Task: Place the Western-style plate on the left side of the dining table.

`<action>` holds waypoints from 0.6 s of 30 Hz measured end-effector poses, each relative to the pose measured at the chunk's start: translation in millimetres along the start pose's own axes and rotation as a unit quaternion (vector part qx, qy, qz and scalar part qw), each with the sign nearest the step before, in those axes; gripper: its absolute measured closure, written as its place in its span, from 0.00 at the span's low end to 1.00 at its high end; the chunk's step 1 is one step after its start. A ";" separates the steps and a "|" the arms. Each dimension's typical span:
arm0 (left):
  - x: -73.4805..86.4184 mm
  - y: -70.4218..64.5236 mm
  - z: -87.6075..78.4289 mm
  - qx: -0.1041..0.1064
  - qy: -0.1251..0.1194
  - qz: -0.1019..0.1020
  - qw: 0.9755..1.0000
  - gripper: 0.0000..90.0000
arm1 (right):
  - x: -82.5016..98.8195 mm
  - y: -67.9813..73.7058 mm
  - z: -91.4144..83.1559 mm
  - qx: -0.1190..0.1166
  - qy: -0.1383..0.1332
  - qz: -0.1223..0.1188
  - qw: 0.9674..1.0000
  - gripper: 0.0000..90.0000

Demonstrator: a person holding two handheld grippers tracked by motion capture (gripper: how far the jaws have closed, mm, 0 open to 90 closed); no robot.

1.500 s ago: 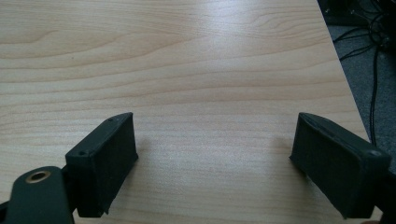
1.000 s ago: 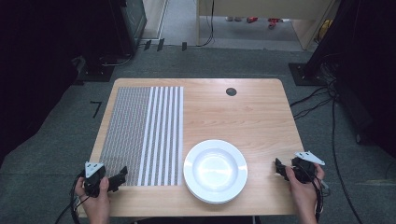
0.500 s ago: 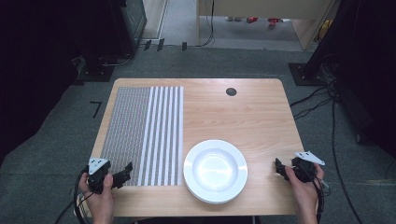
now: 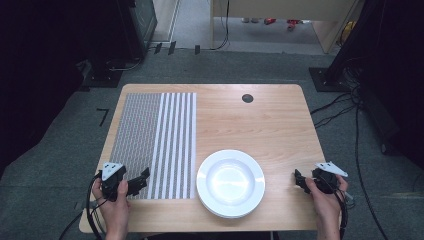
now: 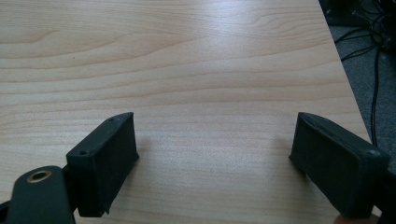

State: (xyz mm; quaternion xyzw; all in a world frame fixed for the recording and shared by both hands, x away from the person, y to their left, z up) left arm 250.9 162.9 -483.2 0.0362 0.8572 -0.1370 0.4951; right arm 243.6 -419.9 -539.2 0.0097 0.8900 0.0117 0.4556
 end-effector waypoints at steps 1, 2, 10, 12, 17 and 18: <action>-1.4 -3.5 1.6 0.004 -0.001 -0.002 1.000 0.14 | 0.0 0.0 0.0 0.000 0.000 0.000 1.000 0.15; -2.2 -6.5 3.3 0.006 -0.002 -0.002 1.000 0.14 | 0.0 0.0 0.0 0.000 0.000 0.000 1.000 0.15; -9.3 -37.6 15.9 0.036 -0.005 -0.002 0.999 0.14 | 0.0 0.0 0.0 0.000 0.000 0.000 1.000 0.15; -9.4 -46.3 18.8 0.046 -0.002 0.006 0.999 0.14 | 0.0 -0.1 0.0 0.000 0.000 -0.001 1.000 0.15; -5.4 -55.4 24.6 0.064 0.003 0.008 0.998 0.14 | 0.0 0.0 0.0 0.000 0.000 -0.001 1.000 0.15; -4.9 -56.5 25.1 0.068 0.004 0.004 0.998 0.14 | 0.0 0.0 0.0 0.000 0.000 -0.001 1.000 0.15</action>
Point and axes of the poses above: each handheld gripper's, and its own axes: z roughly forward along the jaws, x roughly out of its underside, y roughly to its left, the point moved 2 cm from there along z, roughly forward along the jaws, and after that the axes turned 7 degrees about -y, right-handed, at the moved point
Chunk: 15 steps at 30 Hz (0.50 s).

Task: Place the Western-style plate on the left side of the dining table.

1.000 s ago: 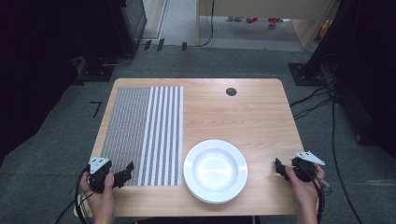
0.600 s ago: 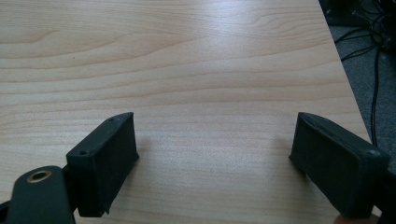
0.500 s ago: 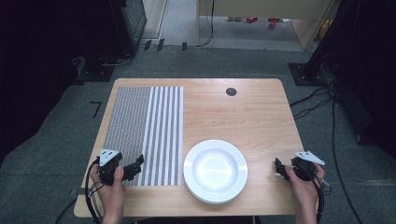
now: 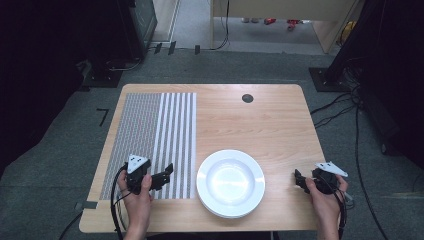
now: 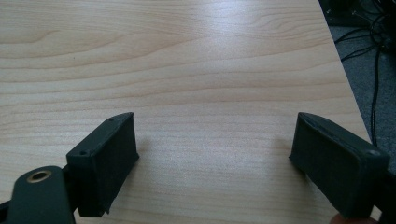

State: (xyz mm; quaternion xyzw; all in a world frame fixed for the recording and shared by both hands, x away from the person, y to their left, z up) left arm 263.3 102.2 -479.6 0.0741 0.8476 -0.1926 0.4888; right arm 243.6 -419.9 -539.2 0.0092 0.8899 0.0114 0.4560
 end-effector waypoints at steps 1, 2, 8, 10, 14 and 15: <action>0.9 -2.8 0.8 0.006 0.000 0.002 1.000 0.14 | 0.0 0.0 0.0 0.000 0.000 0.000 1.000 0.16; 0.9 -2.8 0.8 0.006 0.000 0.002 1.000 0.14 | 0.0 0.0 0.0 0.000 0.000 0.000 1.000 0.16; 4.2 -17.9 2.5 0.028 0.005 0.011 1.000 0.14 | -0.2 1.4 0.2 0.006 0.000 0.005 1.000 0.15; 4.9 -23.3 3.4 0.036 0.006 0.014 0.999 0.14 | -0.4 2.2 0.5 0.009 0.001 0.007 1.000 0.15; 5.5 -31.2 4.5 0.047 0.008 0.017 0.999 0.14 | -0.5 3.1 0.6 0.013 0.000 0.010 1.000 0.15; 6.3 -33.9 4.7 0.052 0.010 0.019 0.998 0.14 | -0.4 3.3 0.3 0.014 0.000 0.012 1.000 0.15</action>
Point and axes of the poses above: each handheld gripper's, and its own axes: z roughly forward along the jaws, x roughly out of its underside, y roughly to its left, the point moved 2 cm from there along z, roughly forward along the jaws, and after that the axes turned 7 degrees about -y, right-handed, at the moved point
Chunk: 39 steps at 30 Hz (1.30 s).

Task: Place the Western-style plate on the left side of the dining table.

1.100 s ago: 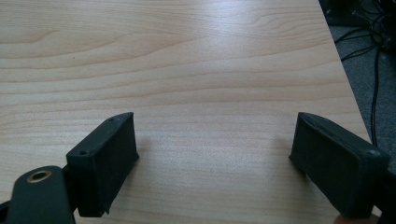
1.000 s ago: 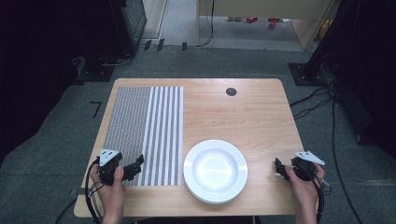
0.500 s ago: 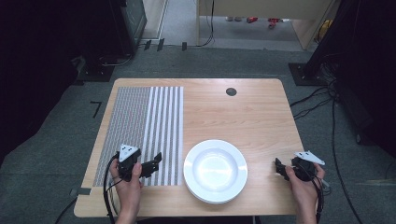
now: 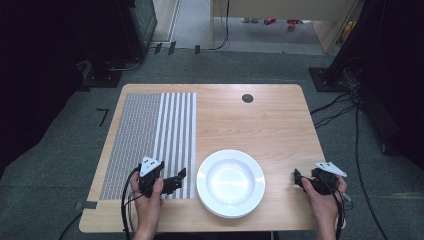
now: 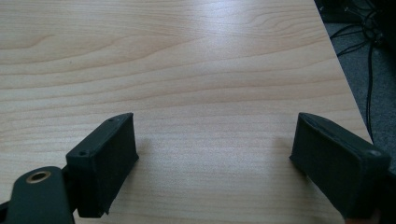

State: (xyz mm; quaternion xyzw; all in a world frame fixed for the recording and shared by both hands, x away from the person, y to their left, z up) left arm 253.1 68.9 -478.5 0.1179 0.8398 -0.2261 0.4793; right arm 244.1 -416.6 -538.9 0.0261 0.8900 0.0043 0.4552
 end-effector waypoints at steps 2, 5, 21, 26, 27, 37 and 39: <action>1.2 -3.0 1.0 0.004 0.003 0.004 1.000 0.14 | 0.0 1.8 -1.3 -0.005 -0.004 0.011 1.000 0.15; 3.0 -7.3 2.8 0.009 0.008 0.007 1.000 0.14 | -2.0 4.0 -3.5 -0.011 -0.011 0.018 1.000 0.16; 8.2 -22.6 8.6 0.023 0.019 0.019 0.999 0.14 | -21.5 37.2 -26.1 -0.049 -0.063 0.039 0.996 0.19; 8.5 -26.0 8.9 0.034 0.016 0.016 0.999 0.14 | -26.8 53.1 -32.2 -0.068 -0.078 0.041 0.994 0.23; 8.5 -26.6 8.9 0.036 0.016 0.016 0.999 0.14 | -27.7 57.3 -33.7 -0.073 -0.080 0.041 0.993 0.25; 10.7 -32.2 10.7 0.052 0.015 0.017 0.998 0.16 | -30.5 85.9 -42.1 -0.126 -0.094 0.025 0.987 0.43; 11.2 -33.4 11.0 0.049 0.015 0.020 0.998 0.18 | -30.3 90.4 -43.4 -0.136 -0.094 0.024 0.986 0.48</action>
Point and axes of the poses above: each handheld gripper's, and its own axes: z roughly forward along the jaws, x roughly out of its underside, y roughly to its left, the point moved 2 cm from there along z, roughly forward along the jaws, and after that the axes turned 7 degrees about -y, right-handed, at the moved point
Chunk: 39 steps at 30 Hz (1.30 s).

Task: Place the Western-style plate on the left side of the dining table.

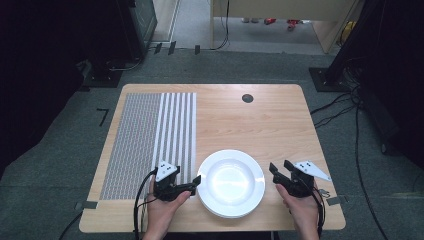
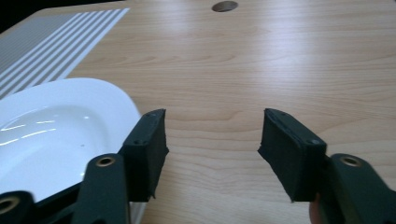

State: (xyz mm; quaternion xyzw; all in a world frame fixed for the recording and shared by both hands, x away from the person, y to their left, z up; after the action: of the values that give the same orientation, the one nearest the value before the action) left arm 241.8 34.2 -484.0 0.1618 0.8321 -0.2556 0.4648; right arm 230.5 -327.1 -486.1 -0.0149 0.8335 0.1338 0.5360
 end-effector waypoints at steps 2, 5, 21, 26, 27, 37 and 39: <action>0.4 -1.5 0.2 -0.001 -0.001 0.002 1.000 0.19 | 0.5 4.8 -0.2 -0.009 -0.001 0.000 1.000 0.53; 1.3 -4.7 0.8 -0.009 -0.002 0.004 1.000 0.27 | 2.5 13.6 0.2 -0.026 -0.001 0.005 1.000 0.61; 10.6 -13.4 9.1 0.007 0.026 0.006 1.000 0.59 | 12.4 31.7 5.9 -0.066 0.031 0.042 0.996 0.79; 13.5 -15.6 11.6 0.014 0.034 0.006 0.999 0.62 | 14.5 27.2 5.9 -0.061 0.032 0.054 0.996 0.83; 13.5 -16.1 11.6 0.015 0.033 0.007 0.999 0.62 | 14.5 26.3 5.8 -0.061 0.032 0.060 0.996 0.83; 14.3 -14.9 12.6 0.035 0.041 -0.004 0.999 0.64 | 18.3 17.7 6.6 -0.061 0.030 0.116 0.991 0.87; 15.0 -15.1 13.1 0.038 0.043 -0.003 0.998 0.64 | 18.3 16.8 6.6 -0.071 0.042 0.134 0.988 0.88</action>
State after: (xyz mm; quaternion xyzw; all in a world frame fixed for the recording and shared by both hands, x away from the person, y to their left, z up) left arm 235.4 14.8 -498.4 0.1870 0.8414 -0.2814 0.4217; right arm 225.7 -307.2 -501.6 0.0536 0.8380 0.2624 0.4753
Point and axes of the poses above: each handheld gripper's, and its own axes: z roughly forward along the jaws, x roughly out of its underside, y roughly to its left, the point moved 2 cm from there along z, roughly forward along the jaws, and after that the axes turned 7 degrees about -y, right-handed, at the moved point
